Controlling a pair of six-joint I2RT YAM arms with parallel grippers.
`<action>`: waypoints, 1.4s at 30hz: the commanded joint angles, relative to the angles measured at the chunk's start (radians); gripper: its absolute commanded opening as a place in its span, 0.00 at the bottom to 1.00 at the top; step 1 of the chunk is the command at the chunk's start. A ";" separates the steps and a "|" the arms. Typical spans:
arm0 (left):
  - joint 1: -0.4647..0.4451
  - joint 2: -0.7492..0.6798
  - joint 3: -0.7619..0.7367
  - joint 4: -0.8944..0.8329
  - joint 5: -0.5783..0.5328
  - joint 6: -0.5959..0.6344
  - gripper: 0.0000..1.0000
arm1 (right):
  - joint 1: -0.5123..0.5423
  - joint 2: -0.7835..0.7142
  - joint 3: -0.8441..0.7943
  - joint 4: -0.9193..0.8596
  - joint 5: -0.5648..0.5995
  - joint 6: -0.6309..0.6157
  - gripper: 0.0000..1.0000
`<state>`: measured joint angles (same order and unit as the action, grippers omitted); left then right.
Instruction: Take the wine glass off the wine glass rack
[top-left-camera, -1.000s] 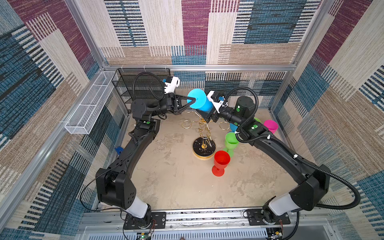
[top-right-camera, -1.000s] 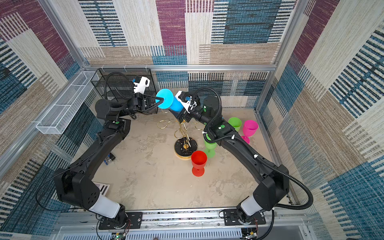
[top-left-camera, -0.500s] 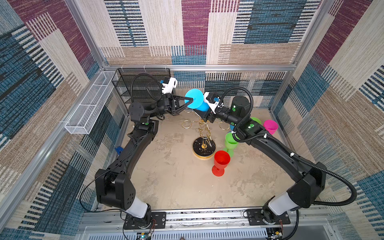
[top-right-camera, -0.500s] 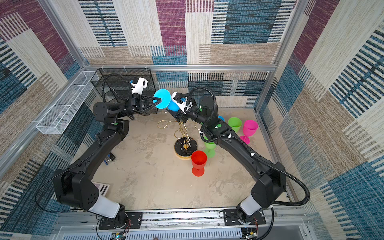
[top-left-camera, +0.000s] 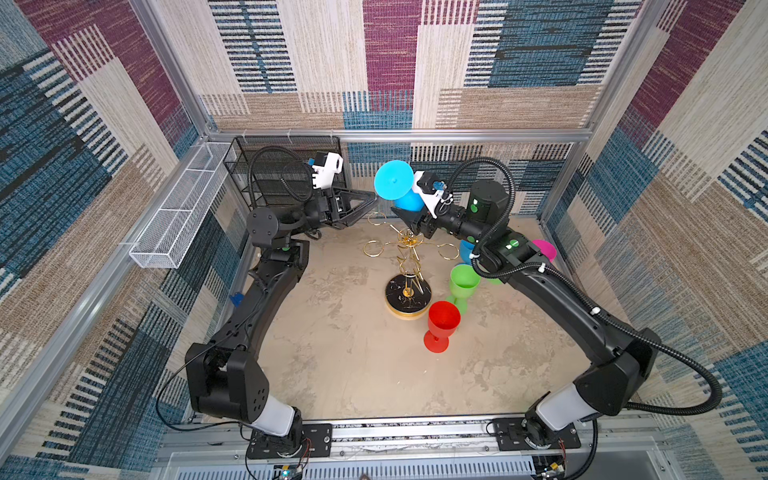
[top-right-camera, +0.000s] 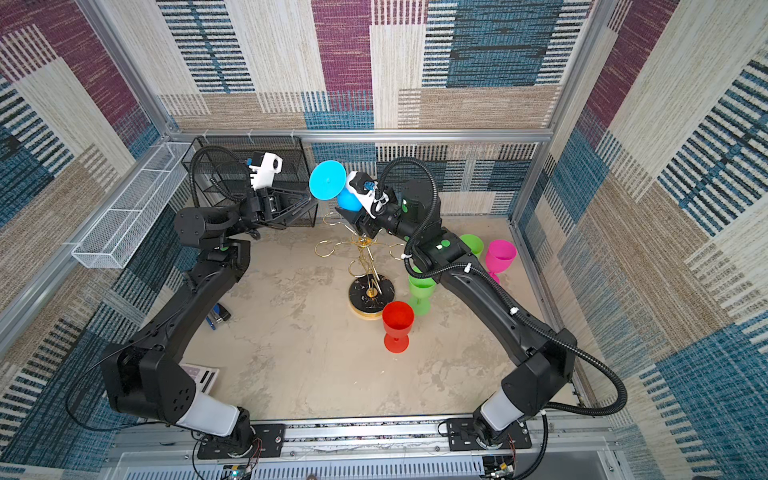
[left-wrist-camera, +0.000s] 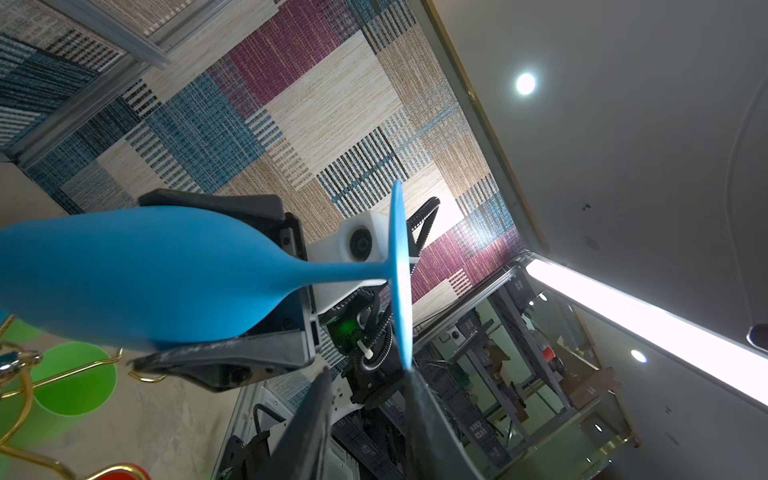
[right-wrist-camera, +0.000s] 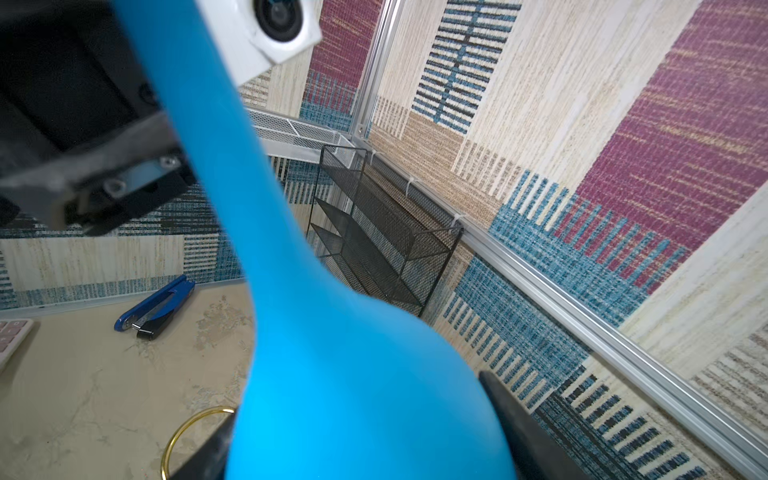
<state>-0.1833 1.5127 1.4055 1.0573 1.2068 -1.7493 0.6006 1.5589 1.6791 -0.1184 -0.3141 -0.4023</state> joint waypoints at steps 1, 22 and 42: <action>0.021 -0.040 -0.031 -0.065 0.000 0.183 0.36 | 0.001 0.011 0.062 -0.141 0.028 0.035 0.50; 0.078 -0.568 -0.558 -0.567 -0.389 1.866 0.49 | 0.185 0.083 0.342 -0.823 0.182 0.251 0.40; 0.082 -0.497 -0.568 -0.374 -0.291 2.061 0.46 | 0.217 0.153 0.363 -0.977 0.094 0.317 0.34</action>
<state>-0.1028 1.0027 0.8227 0.6094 0.8940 0.2882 0.8143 1.7077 2.0293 -1.0851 -0.1909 -0.0986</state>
